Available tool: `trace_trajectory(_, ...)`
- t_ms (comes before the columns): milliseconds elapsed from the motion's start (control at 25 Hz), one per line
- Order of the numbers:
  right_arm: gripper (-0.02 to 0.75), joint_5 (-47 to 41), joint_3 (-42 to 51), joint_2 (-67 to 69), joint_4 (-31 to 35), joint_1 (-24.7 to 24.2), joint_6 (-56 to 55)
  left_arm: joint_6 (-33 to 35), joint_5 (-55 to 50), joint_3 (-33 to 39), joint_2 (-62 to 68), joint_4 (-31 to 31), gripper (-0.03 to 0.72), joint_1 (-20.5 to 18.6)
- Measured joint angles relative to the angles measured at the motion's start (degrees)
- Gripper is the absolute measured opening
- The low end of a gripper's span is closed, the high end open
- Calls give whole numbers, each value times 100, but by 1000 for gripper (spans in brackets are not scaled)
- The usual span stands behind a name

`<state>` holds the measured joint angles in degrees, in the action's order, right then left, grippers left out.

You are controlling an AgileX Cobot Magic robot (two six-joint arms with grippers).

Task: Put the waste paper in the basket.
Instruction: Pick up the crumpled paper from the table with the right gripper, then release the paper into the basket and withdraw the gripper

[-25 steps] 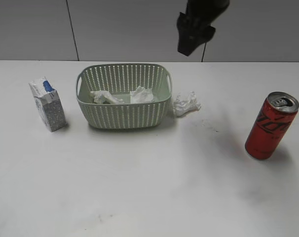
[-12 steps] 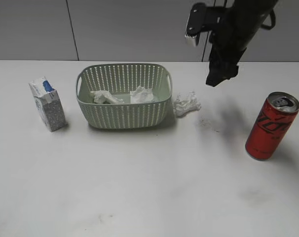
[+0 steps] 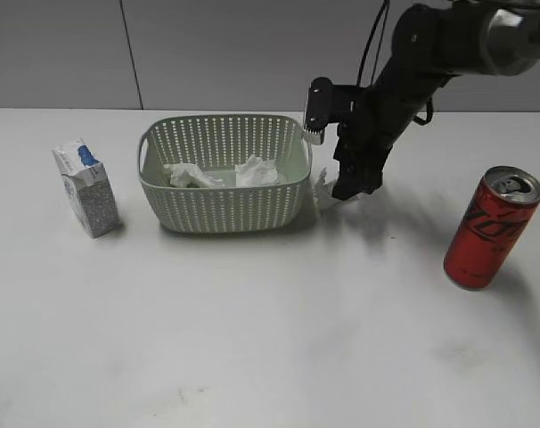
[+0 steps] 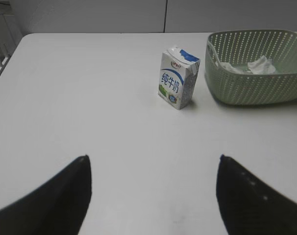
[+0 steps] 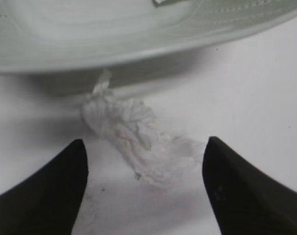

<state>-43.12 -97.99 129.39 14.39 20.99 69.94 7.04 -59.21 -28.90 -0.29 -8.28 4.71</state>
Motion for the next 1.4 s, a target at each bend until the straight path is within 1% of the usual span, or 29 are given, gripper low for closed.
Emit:
trace_trajectory(200,552,94,0,317,36,-8,228,0,0,0,0,0,588,0)
trace_trajectory(320,552,180,-11,423,171,-16,243,0,0,0,0,0,588,0)
trace_trajectory(400,531,187,-17,453,262,-24,257,0,0,0,0,0,588,0)
trace_trajectory(440,501,166,-17,459,301,-26,298,0,0,0,0,0,588,0)
trace_trajectory(480,453,134,-17,459,343,-26,345,0,0,0,0,0,588,0)
trace_trajectory(560,323,-2,-17,459,384,-26,379,0,0,0,0,0,588,0)
trace_trajectory(680,94,-230,-11,411,383,-26,405,0,0,0,0,0,588,0)
trace_trajectory(720,57,-283,1,379,362,-26,405,0,0,0,0,0,588,0)
trace_trajectory(760,37,-365,1,311,349,-26,411,0,0,0,0,0,588,0)
trace_trajectory(1080,36,-659,1,-747,344,-32,398,0,0,0,0,0,588,0)
trace_trajectory(1200,36,-728,1,-1095,408,-32,142,0,0,0,0,0,588,0)
trace_trajectory(1280,35,-745,1,-1279,711,-37,-11,0,0,0,0,0,588,0)
trace_trajectory(1360,35,-739,1,-1397,1301,-37,-63,0,0,0,0,0,588,0)
trace_trajectory(1400,35,-733,1,-1431,1727,-29,-76,0,0,0,0,0,588,0)
